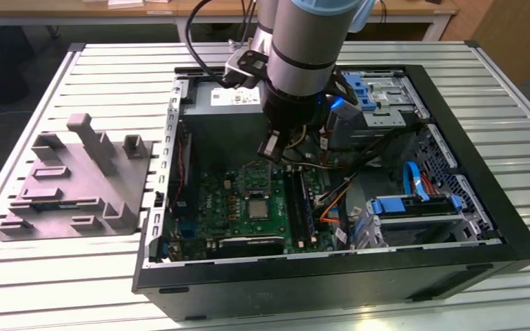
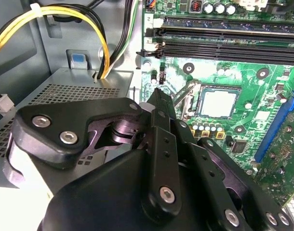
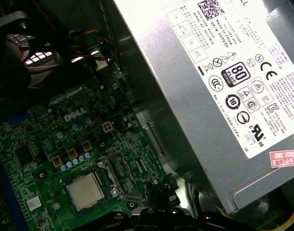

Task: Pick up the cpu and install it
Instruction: 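Close the cpu cover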

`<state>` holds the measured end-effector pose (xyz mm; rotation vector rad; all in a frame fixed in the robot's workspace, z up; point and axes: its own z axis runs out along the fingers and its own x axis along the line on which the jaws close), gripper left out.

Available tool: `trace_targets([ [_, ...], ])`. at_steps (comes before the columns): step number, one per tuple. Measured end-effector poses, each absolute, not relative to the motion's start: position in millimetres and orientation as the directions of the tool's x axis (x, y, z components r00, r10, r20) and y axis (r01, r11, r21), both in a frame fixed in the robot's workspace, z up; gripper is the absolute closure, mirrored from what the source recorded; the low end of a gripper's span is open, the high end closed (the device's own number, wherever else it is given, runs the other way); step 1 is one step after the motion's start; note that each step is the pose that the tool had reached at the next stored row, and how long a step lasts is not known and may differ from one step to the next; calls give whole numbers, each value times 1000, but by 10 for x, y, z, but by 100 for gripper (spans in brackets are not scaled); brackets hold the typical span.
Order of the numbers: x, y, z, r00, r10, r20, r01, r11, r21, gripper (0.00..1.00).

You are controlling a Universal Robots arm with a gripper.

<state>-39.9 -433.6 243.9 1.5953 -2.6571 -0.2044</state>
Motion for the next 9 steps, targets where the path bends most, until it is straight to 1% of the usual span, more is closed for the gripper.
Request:
trace_targets([
  [9, -408, -4336, 2441, -452, -891, -37, -887, 444, 131, 89],
])
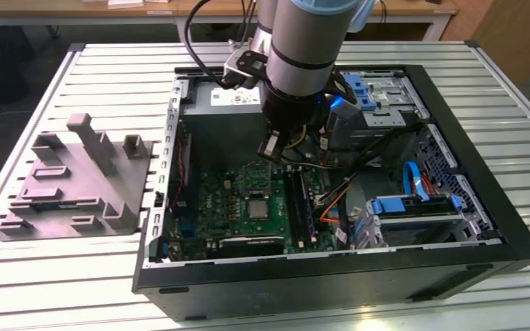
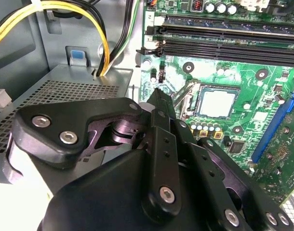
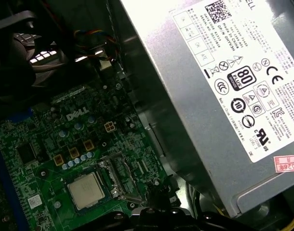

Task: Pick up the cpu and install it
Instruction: 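Close the cpu cover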

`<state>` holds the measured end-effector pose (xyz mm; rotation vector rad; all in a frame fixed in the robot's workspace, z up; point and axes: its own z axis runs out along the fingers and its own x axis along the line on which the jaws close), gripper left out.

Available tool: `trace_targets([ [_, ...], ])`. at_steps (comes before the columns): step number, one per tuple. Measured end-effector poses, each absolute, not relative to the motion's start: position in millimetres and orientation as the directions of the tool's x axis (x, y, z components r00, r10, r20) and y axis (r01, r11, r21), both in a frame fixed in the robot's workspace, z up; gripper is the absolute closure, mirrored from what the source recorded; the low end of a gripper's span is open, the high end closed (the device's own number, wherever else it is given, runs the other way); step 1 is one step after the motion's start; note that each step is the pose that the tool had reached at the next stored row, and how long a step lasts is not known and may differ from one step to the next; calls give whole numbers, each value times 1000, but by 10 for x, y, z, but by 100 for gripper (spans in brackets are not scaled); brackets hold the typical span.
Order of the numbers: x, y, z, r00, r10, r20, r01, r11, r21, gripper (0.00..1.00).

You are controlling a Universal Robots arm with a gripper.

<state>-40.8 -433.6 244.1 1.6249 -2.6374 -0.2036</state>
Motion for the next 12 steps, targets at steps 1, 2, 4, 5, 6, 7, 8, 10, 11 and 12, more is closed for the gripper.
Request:
trace_targets([
  [1, -408, -4335, 2442, -450, -892, -37, -887, 442, 131, 89],
  [2, -408, -4335, 2443, -449, -893, -37, -888, 441, 131, 89],
  [4, -408, -4335, 2447, -446, -895, -37, -890, 438, 131, 89],
  [5, -409, -4335, 2450, -444, -895, -37, -890, 436, 131, 89],
  [6, -409, -4335, 2452, -443, -896, -37, -891, 435, 131, 89],
  [7, -409, -4335, 2454, -442, -896, -37, -891, 434, 131, 89],
  [8, -409, -4335, 2455, -441, -897, -37, -892, 433, 131, 89],
  [10, -409, -4335, 2459, -439, -898, -37, -893, 431, 131, 89],
  [11, -409, -4335, 2460, -438, -898, -37, -893, 430, 131, 89],
  [12, -409, -4335, 2461, -437, -899, -37, -894, 429, 131, 89],
])
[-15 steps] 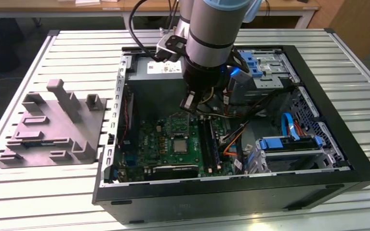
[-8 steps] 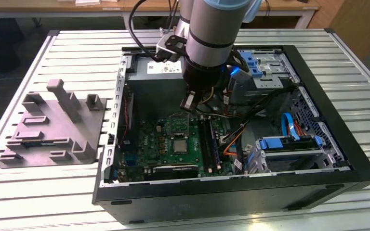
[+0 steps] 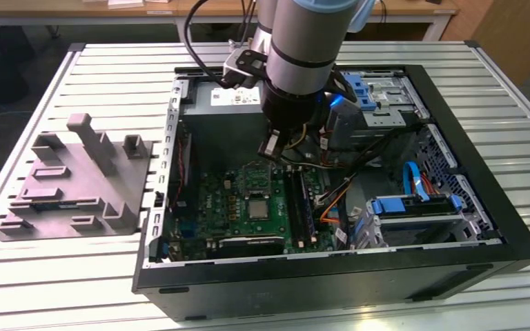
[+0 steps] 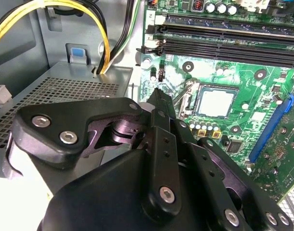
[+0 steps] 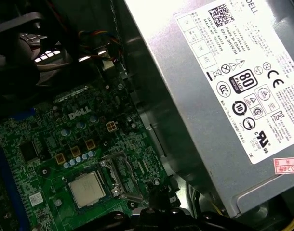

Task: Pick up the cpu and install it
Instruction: 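Close the cpu cover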

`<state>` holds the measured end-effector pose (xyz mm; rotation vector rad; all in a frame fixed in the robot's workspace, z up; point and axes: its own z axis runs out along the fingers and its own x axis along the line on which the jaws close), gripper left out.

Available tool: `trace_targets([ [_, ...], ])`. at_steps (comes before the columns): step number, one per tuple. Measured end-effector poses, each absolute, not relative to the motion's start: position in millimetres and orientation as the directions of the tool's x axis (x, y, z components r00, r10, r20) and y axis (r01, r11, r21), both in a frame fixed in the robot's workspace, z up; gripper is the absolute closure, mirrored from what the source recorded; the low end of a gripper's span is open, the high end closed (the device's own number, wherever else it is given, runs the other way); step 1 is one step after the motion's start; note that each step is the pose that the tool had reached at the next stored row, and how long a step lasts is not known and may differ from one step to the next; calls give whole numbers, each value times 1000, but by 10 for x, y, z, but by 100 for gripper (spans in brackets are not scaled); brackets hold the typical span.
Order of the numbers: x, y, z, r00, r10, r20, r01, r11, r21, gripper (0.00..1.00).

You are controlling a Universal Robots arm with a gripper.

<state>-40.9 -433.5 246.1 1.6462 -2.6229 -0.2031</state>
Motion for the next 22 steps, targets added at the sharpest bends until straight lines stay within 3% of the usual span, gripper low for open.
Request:
trace_targets([
  [6, -414, -4336, 2463, -427, -904, -34, -898, 420, 129, 89],
  [22, -435, -4350, 2463, -410, -912, 21, -906, 410, 105, 89],
])
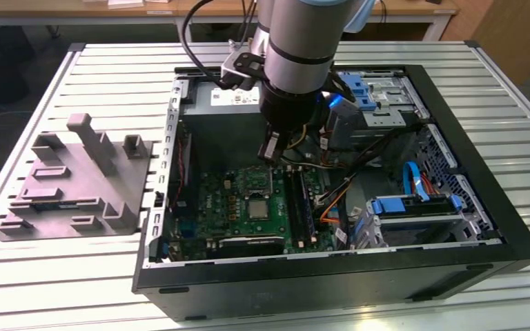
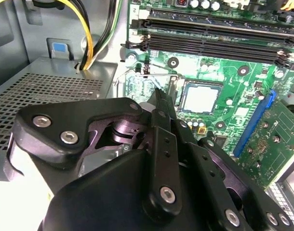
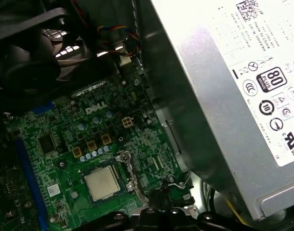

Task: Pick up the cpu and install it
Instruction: 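Close the cpu cover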

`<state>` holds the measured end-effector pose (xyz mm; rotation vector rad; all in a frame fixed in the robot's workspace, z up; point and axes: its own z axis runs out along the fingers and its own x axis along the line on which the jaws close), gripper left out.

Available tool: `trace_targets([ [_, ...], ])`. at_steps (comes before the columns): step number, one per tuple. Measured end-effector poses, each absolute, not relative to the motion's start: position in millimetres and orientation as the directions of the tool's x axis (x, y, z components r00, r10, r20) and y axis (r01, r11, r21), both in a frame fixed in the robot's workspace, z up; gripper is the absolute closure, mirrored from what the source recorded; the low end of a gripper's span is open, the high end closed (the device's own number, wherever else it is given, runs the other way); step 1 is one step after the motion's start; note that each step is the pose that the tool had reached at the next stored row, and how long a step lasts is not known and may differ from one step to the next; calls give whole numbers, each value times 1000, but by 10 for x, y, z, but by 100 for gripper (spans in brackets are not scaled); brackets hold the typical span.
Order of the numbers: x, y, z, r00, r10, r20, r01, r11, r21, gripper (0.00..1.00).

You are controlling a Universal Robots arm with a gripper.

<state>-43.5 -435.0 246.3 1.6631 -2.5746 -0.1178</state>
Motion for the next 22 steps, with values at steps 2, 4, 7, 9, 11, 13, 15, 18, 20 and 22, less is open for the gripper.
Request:
trace_targets([
  [2, -438, -4358, 2463, -410, -912, 21, -906, 410, 104, 89],
  [4, -441, -4370, 2461, -409, -912, 21, -906, 409, 104, 89],
  [7, -443, -4394, 2458, -409, -912, 21, -907, 409, 104, 89],
  [9, -445, -4421, 2454, -408, -913, 21, -907, 407, 104, 89],
  [11, -448, -4434, 2452, -407, -913, 21, -907, 407, 104, 89],
  [13, -449, -4445, 2450, -406, -913, 22, -908, 406, 104, 89],
  [15, -452, -4455, 2448, -406, -914, 22, -908, 405, 104, 89],
  [18, -456, -4471, 2444, -404, -914, 22, -909, 404, 104, 89],
  [20, -458, -4483, 2442, -404, -915, 22, -909, 404, 104, 89],
  [22, -460, -4493, 2440, -403, -915, 22, -909, 403, 104, 89],
])
